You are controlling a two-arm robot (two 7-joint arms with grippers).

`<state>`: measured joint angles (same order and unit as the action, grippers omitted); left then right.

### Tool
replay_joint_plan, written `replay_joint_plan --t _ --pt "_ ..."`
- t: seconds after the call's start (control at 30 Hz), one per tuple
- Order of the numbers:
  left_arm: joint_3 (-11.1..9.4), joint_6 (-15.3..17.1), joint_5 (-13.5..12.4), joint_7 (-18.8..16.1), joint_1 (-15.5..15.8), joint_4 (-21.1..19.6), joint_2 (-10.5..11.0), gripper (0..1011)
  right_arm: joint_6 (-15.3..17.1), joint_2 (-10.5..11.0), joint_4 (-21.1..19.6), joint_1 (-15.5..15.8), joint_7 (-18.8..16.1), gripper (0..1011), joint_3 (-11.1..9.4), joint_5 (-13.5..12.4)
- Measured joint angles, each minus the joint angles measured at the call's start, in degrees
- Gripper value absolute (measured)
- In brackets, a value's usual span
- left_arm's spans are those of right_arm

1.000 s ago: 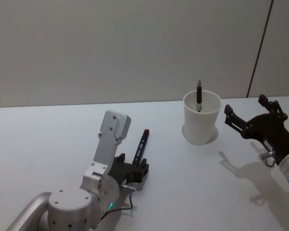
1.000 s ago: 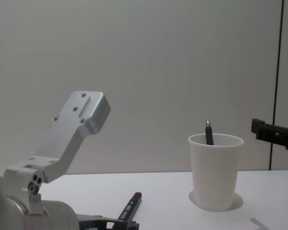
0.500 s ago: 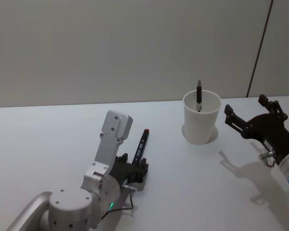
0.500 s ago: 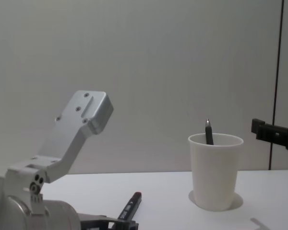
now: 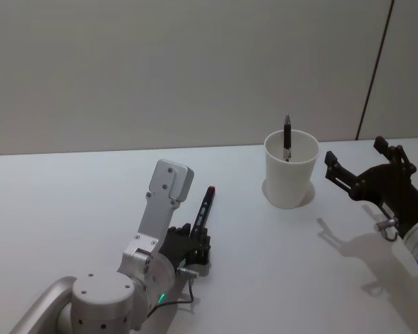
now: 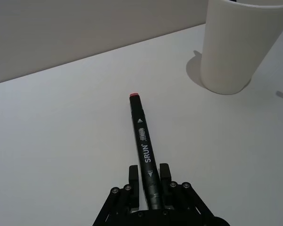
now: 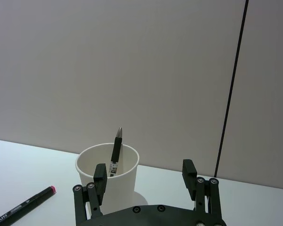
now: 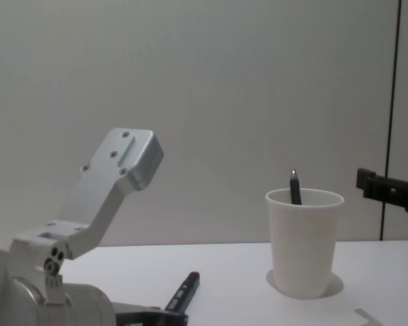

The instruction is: Place the pen into the pen holder.

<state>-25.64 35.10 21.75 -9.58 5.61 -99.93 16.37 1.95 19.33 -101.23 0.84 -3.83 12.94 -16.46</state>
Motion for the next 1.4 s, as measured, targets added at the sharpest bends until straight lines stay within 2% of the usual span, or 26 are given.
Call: replay_joint_plan --t 0.1,0.17,0.57,0.77,1.03,1.37,1.4 --pt "0.0 0.0 -0.1 0.0 0.0 0.0 0.0 206 0.0 0.0 0.0 0.0 0.0 1001 0.0 0.0" --pt "0.0 0.0 -0.1 0.1 0.0 0.0 0.0 188 0.0 0.0 0.0 0.0 0.0 1001 0.0 0.0" --pt "0.1 -0.1 -0.3 0.3 0.0 0.0 0.0 189 0.0 0.0 0.0 0.0 0.0 1001 0.0 0.0" --pt "0.3 -1.8 -0.4 0.8 -0.3 -0.1 0.2 189 0.0 0.0 0.0 0.0 0.0 1001 0.0 0.0" --pt "1.0 -7.3 -0.6 2.1 -1.0 -0.5 1.1 189 0.0 0.0 0.0 0.0 0.0 1001 0.0 0.0" --pt "2.5 -15.7 0.0 4.7 -2.2 -1.7 3.1 189 0.0 0.0 0.0 0.0 0.0 1001 0.0 0.0" --pt "2.8 -17.3 0.3 5.4 -2.4 -1.9 3.4 189 0.0 0.0 0.0 0.0 0.0 1001 0.0 0.0"
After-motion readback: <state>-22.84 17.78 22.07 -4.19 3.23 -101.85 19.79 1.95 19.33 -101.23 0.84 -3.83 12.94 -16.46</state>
